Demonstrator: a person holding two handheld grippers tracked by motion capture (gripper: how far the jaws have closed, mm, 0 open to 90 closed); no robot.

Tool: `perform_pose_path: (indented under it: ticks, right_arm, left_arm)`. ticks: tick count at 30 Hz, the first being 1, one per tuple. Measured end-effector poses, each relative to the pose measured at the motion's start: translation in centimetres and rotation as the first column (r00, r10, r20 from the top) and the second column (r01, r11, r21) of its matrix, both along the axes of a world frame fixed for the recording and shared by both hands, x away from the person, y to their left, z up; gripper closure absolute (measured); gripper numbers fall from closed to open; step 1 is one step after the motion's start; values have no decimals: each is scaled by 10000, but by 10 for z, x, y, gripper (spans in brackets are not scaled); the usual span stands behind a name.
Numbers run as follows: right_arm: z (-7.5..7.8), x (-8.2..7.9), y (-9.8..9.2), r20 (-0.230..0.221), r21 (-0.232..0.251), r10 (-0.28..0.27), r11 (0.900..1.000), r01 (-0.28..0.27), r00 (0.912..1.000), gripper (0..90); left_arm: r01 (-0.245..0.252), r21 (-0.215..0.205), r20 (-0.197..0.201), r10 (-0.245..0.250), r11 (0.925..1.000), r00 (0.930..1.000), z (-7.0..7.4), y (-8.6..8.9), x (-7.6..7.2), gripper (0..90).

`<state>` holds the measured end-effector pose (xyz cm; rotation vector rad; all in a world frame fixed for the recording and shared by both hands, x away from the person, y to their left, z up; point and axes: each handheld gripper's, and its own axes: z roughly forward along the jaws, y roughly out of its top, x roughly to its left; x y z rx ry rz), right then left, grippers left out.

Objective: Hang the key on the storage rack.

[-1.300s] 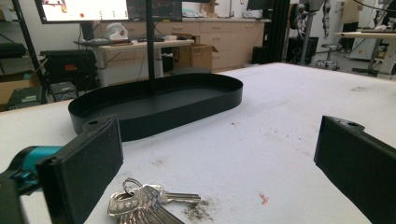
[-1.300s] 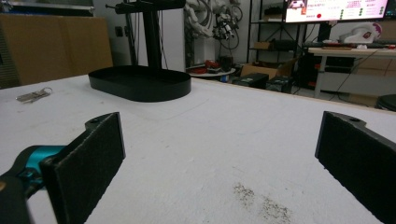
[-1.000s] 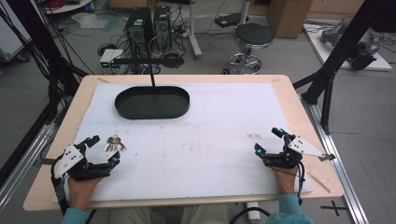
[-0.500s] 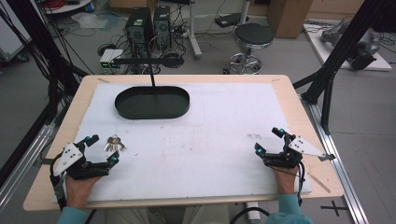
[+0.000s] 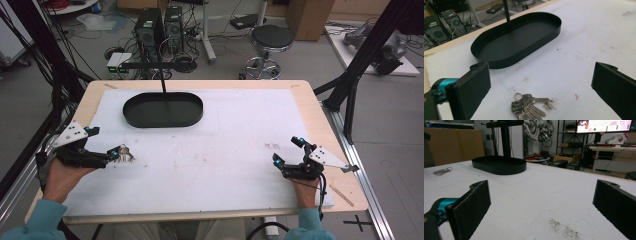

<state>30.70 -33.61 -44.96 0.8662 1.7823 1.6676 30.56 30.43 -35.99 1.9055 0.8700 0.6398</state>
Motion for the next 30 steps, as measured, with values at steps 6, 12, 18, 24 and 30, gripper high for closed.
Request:
perform_pose_path:
  ticks: [6,12,18,24,30]
  right_arm:
    - [0,0,0,13,-25,-3,10000,3,10000,6]
    - [0,0,0,31,-34,3,10000,-3,10000,6]
    - [0,1,0,94,42,6,10000,-7,10000,6]
    - [0,1,-1,210,-64,-34,10000,35,9998,6]
    - [0,1,-1,209,-72,-36,10000,38,9998,6]
  left_arm:
    - [-43,497,-793,82,9988,9968,11,0,20,27]
    - [-50,1393,-1657,283,9902,9858,16,-2,44,27]
    - [93,2527,-2218,486,9675,9739,16,-7,65,27]
    - [214,2864,-2686,588,9579,9614,13,-12,76,27]
    - [431,3089,-3272,636,9501,9428,3,-14,85,27]
